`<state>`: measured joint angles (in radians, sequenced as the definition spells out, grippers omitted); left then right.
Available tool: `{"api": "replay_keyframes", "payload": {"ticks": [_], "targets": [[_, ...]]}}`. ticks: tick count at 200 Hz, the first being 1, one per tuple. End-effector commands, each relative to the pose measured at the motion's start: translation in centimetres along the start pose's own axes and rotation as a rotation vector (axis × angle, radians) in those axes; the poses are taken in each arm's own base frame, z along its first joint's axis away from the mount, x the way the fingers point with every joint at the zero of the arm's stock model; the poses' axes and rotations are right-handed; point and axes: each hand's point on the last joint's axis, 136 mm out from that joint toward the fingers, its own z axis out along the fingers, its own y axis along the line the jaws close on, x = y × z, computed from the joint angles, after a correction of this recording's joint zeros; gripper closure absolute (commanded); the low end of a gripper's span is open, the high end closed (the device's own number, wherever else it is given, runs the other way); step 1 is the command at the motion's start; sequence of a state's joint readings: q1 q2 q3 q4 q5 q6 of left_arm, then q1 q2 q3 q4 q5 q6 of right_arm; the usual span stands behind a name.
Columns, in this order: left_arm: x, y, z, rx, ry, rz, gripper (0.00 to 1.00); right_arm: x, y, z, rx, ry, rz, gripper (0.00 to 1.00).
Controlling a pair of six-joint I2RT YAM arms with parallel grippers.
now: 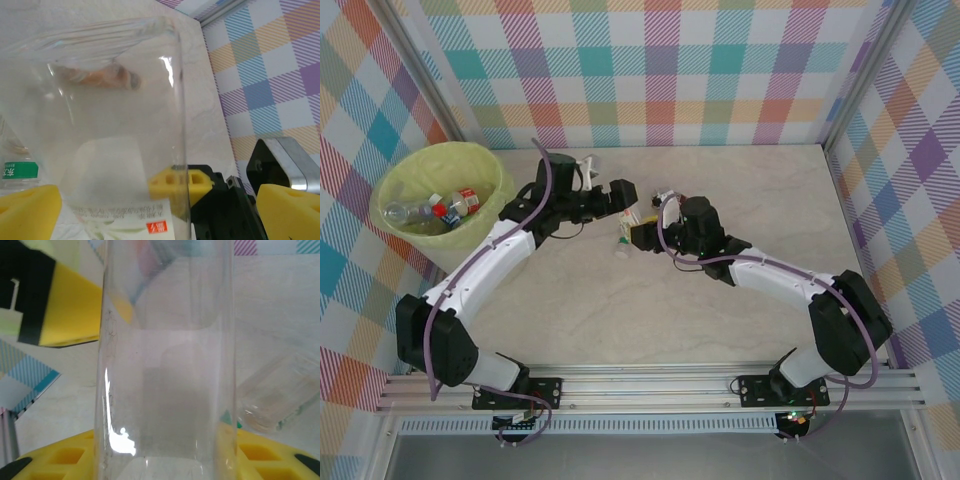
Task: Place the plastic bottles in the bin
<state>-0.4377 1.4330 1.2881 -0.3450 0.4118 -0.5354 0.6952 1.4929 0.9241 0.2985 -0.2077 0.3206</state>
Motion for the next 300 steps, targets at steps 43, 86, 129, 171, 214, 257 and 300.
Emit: {"api": "replay_keyframes", "payload": {"ticks": [43, 86, 129, 171, 214, 257, 300], "targets": [[-2.2, 1.5, 1.1, -0.151, -0.146, 0.037, 0.00, -3.0, 4.9, -1.3, -0.218, -0.057, -0.050, 0.52], [-2.6, 1.3, 1.3, -0.135, -0.171, 0.049, 0.00, -3.2, 5.4, -1.7, -0.241, -0.061, -0.056, 0.51], [-2.7, 0.7, 1.3, -0.096, -0.181, 0.049, 0.18, -3.3, 5.8, -2.0, -0.256, -0.061, -0.067, 0.51], [-3.2, -0.6, 0.2, -0.071, -0.188, 0.095, 0.35, -3.8, 6.1, -2.3, -0.257, -0.077, -0.073, 0.38], [-4.8, -1.2, -2.2, -0.134, -0.224, 0.163, 0.39, -4.8, 5.9, -3.3, -0.223, -0.120, -0.086, 0.13], [-7.9, -0.8, -6.1, -0.253, -0.333, 0.204, 0.39, -5.7, 3.7, -6.0, -0.050, -0.223, -0.079, 0.00], [-10.8, -1.7, -11.1, -0.306, -0.472, 0.257, 0.38, -5.3, -0.1, -8.6, 0.181, -0.285, -0.058, 0.00]]}}
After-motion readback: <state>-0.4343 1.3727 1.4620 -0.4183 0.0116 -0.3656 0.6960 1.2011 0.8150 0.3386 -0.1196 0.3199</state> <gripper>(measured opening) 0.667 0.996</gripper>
